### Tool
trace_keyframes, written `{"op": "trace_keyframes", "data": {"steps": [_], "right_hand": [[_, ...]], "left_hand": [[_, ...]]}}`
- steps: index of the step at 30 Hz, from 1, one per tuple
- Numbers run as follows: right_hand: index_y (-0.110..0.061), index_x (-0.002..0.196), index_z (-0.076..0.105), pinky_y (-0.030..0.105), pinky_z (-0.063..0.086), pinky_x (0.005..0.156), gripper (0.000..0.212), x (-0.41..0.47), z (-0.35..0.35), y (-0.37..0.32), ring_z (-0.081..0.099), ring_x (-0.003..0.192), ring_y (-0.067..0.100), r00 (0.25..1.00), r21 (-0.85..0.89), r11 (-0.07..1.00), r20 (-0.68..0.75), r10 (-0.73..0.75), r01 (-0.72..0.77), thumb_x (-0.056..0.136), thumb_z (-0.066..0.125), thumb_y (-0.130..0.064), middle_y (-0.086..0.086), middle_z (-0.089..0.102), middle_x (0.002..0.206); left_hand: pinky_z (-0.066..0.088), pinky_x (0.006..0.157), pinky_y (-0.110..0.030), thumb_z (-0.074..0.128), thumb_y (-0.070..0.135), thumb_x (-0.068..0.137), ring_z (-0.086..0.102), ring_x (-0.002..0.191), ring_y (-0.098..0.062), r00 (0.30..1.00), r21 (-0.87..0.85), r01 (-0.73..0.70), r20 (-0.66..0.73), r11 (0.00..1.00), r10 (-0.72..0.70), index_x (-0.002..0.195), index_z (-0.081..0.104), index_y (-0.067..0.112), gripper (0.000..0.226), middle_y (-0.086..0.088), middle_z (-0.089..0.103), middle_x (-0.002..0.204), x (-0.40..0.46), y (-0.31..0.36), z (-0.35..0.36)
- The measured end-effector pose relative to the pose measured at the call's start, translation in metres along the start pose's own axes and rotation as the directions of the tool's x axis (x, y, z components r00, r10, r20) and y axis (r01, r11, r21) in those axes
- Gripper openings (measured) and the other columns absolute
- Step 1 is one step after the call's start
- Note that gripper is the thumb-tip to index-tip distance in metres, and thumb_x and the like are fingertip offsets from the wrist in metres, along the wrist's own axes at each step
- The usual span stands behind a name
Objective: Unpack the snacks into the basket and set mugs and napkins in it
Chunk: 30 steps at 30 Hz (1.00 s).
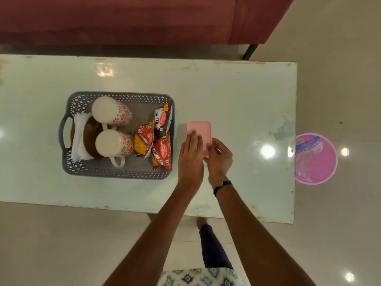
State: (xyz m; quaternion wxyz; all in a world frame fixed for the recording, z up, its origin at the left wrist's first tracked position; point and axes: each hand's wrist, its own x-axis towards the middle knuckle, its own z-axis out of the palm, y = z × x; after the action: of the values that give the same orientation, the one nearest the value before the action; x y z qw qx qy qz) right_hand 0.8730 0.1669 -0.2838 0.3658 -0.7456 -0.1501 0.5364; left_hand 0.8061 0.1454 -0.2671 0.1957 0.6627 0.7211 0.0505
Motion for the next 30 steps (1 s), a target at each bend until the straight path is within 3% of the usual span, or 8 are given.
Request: {"op": "trace_keyframes", "data": {"steps": [5, 12, 14, 17, 19, 22, 26, 30], "right_hand": [[-0.012, 0.114, 0.064, 0.036, 0.055, 0.088, 0.028, -0.009, 0.025, 0.013, 0.064, 0.102, 0.024, 1.000, -0.141, 0.990, 0.010, -0.023, 0.024, 0.088, 0.057, -0.005, 0.009, 0.066, 0.112], [-0.010, 0.123, 0.062, 0.031, 0.052, 0.091, 0.036, -0.009, 0.022, 0.004, 0.064, 0.107, 0.025, 0.994, -0.190, 0.981, 0.104, -0.017, 0.037, 0.089, 0.057, -0.001, 0.011, 0.065, 0.120], [-0.009, 0.123, 0.062, 0.033, 0.051, 0.094, 0.036, -0.009, 0.019, 0.002, 0.064, 0.108, 0.025, 0.992, -0.200, 0.979, 0.124, -0.019, 0.044, 0.089, 0.057, -0.001, 0.011, 0.064, 0.124], [-0.011, 0.123, 0.063, 0.037, 0.051, 0.097, 0.036, -0.009, 0.017, 0.002, 0.064, 0.109, 0.025, 0.989, -0.226, 0.972, 0.147, -0.029, 0.062, 0.089, 0.058, -0.003, 0.011, 0.064, 0.125], [-0.011, 0.123, 0.062, 0.038, 0.051, 0.098, 0.036, -0.009, 0.017, 0.001, 0.064, 0.108, 0.025, 0.988, -0.241, 0.968, 0.153, -0.036, 0.073, 0.089, 0.058, -0.003, 0.011, 0.065, 0.124], [-0.011, 0.124, 0.061, 0.039, 0.051, 0.097, 0.035, -0.010, 0.016, -0.001, 0.063, 0.109, 0.025, 0.984, -0.267, 0.960, 0.171, -0.042, 0.087, 0.090, 0.057, -0.005, 0.011, 0.064, 0.125], [-0.014, 0.131, 0.053, 0.037, 0.048, 0.101, 0.038, -0.021, 0.012, -0.002, 0.059, 0.113, 0.020, 0.983, -0.300, 0.943, 0.157, -0.100, 0.144, 0.093, 0.052, -0.009, 0.006, 0.059, 0.130], [-0.009, 0.130, 0.052, 0.035, 0.048, 0.102, 0.037, -0.048, 0.006, -0.002, 0.060, 0.112, 0.020, 0.964, -0.315, 0.911, 0.101, -0.247, 0.267, 0.095, 0.046, -0.003, 0.008, 0.060, 0.127]], "left_hand": [[0.055, 0.087, -0.041, 0.084, 0.013, 0.062, 0.063, 0.111, -0.032, 0.994, 0.149, 0.009, 0.110, 0.989, -0.026, 0.110, 0.065, -0.004, 0.055, -0.023, 0.065, 0.118, -0.003, -0.018, -0.001], [0.055, 0.085, -0.029, 0.090, 0.032, 0.051, 0.066, 0.107, -0.021, 0.991, 0.342, -0.027, 0.135, 0.939, -0.021, 0.096, 0.075, 0.011, 0.052, -0.010, 0.074, 0.105, -0.001, -0.017, 0.001], [0.052, 0.090, -0.029, 0.085, 0.035, 0.061, 0.062, 0.115, -0.022, 0.989, 0.362, 0.001, 0.140, 0.932, -0.055, 0.106, 0.072, 0.011, 0.053, -0.011, 0.070, 0.114, -0.001, -0.016, 0.001], [0.025, 0.114, -0.039, 0.054, 0.021, 0.093, 0.023, 0.143, -0.034, 0.975, 0.319, 0.020, 0.205, 0.948, -0.090, 0.140, 0.037, -0.001, 0.054, -0.024, 0.034, 0.148, -0.001, -0.018, 0.010], [0.015, 0.117, -0.042, 0.045, 0.016, 0.096, 0.012, 0.145, -0.037, 0.966, 0.285, 0.018, 0.243, 0.958, -0.091, 0.144, 0.025, -0.003, 0.055, -0.026, 0.020, 0.153, 0.000, -0.020, 0.014], [0.023, 0.115, -0.040, 0.051, 0.015, 0.093, 0.018, 0.144, -0.036, 0.982, 0.264, 0.038, 0.168, 0.964, -0.085, 0.142, 0.027, -0.005, 0.058, -0.026, 0.024, 0.152, -0.001, -0.019, 0.010], [0.023, 0.116, -0.039, 0.042, 0.011, 0.097, 0.007, 0.147, -0.032, 0.975, 0.033, 0.007, 0.220, 0.999, -0.014, 0.146, 0.013, -0.003, 0.058, -0.022, 0.012, 0.157, -0.007, -0.020, -0.013], [0.044, 0.103, -0.044, 0.052, 0.003, 0.091, 0.040, 0.135, -0.034, 0.998, -0.211, -0.038, 0.037, 0.977, 0.047, 0.138, 0.037, -0.001, 0.050, -0.021, 0.042, 0.144, -0.028, -0.032, -0.034]]}}
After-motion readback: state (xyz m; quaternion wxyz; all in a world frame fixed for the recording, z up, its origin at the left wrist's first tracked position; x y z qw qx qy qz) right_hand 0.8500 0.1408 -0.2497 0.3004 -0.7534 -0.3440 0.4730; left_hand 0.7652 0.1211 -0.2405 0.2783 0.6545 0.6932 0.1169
